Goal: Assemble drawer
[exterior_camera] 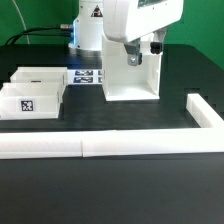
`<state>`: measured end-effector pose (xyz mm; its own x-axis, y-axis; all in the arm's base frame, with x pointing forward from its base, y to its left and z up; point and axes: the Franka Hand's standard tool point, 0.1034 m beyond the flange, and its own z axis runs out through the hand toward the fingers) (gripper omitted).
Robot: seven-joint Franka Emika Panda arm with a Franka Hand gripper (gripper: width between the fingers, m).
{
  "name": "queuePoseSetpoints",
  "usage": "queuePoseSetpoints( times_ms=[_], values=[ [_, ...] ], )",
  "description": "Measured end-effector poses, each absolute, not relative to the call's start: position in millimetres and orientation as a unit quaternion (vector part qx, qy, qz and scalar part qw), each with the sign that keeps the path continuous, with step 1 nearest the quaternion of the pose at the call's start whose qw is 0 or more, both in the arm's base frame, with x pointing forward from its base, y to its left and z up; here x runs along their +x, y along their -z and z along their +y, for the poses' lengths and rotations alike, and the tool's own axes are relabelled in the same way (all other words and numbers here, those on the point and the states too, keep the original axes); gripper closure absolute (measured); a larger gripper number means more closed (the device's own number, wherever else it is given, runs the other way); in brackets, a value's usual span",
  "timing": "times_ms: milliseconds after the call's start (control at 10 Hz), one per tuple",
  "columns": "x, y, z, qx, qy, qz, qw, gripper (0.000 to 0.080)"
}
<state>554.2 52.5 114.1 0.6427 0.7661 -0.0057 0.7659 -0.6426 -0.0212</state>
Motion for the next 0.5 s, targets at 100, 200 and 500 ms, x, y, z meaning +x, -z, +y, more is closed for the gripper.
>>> queuePoseSetpoints(
  times_ms=[100, 200, 500],
  values=[
    [538, -120.6, 50, -0.925, 0.004, -0.379, 0.005, 0.015],
    [523, -124.0, 51, -0.941, 0.004, -0.338, 0.002, 0.015],
    [511, -127.2, 52, -0.953, 0.001, -0.303, 0.01, 0.015]
  ],
)
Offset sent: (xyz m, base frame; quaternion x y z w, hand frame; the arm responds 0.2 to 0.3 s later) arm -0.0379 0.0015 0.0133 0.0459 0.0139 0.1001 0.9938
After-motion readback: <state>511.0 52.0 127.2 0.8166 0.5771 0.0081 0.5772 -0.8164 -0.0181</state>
